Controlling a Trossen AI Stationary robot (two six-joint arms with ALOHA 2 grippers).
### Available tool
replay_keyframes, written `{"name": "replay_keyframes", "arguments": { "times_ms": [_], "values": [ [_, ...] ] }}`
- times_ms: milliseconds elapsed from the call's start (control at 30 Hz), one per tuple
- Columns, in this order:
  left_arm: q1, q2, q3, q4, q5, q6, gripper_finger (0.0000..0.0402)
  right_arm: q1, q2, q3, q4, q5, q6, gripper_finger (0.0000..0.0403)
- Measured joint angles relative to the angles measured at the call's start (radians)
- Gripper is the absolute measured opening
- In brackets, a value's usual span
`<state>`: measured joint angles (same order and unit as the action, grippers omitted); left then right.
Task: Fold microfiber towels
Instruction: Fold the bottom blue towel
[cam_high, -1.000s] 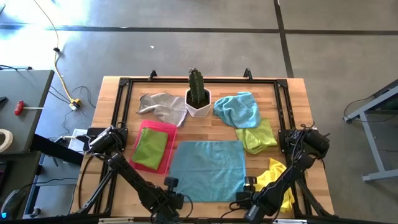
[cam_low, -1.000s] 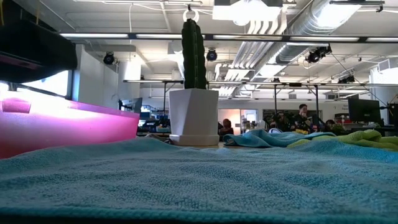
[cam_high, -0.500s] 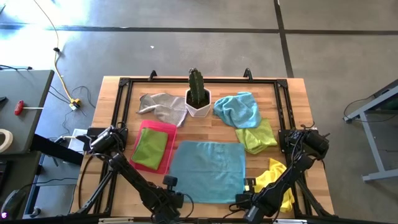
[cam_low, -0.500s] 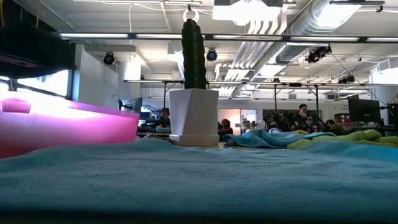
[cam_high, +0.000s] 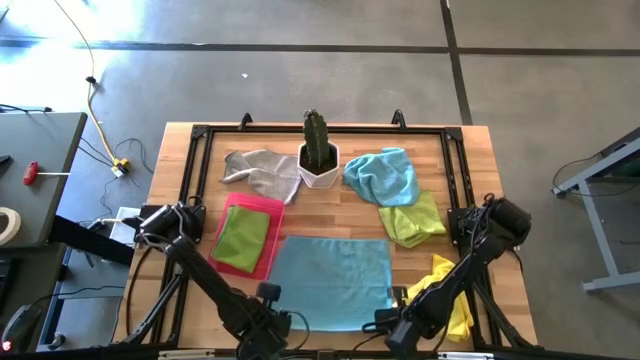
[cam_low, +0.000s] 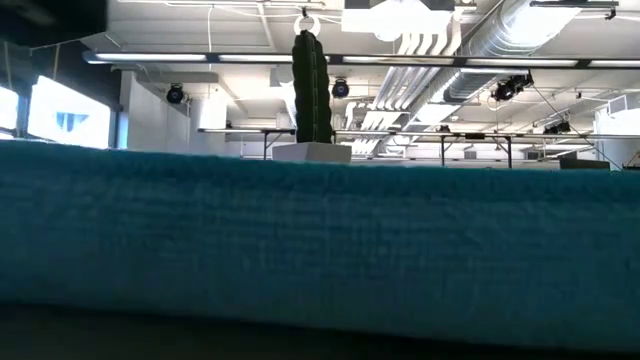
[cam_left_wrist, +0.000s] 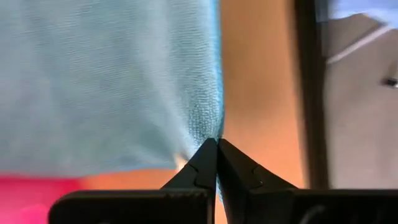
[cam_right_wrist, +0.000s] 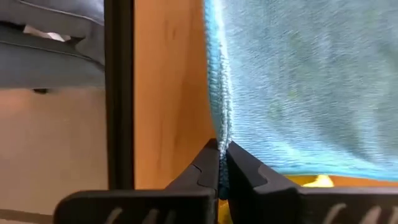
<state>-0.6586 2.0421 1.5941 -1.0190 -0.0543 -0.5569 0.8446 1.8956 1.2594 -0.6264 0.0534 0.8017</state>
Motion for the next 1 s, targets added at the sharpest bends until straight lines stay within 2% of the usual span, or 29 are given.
{"name": "replay_keyframes", "arguments": {
  "times_ms": [133,300,500,633,1000],
  "values": [
    [0.033,-0.008,0.032,-0.146,-0.128,0.017,0.0000,-0.038,-0.032,0.000,-0.077,0.032,-0.051,0.0002],
    [0.087,-0.008,0.027,-0.277,-0.246,0.018,0.0000,-0.094,-0.081,0.000,-0.232,0.131,-0.077,0.0001],
    [0.129,-0.007,-0.005,-0.276,-0.246,0.039,0.0000,-0.147,-0.095,0.001,-0.262,0.155,-0.092,0.0001],
    [0.135,-0.007,-0.011,-0.284,-0.322,0.079,0.0000,-0.172,-0.101,0.001,-0.319,0.228,-0.140,0.0001],
    [0.219,-0.008,-0.011,-0.371,-0.452,0.100,0.0000,-0.285,-0.102,0.001,-0.423,0.279,-0.198,0.0000]
  ]
}}
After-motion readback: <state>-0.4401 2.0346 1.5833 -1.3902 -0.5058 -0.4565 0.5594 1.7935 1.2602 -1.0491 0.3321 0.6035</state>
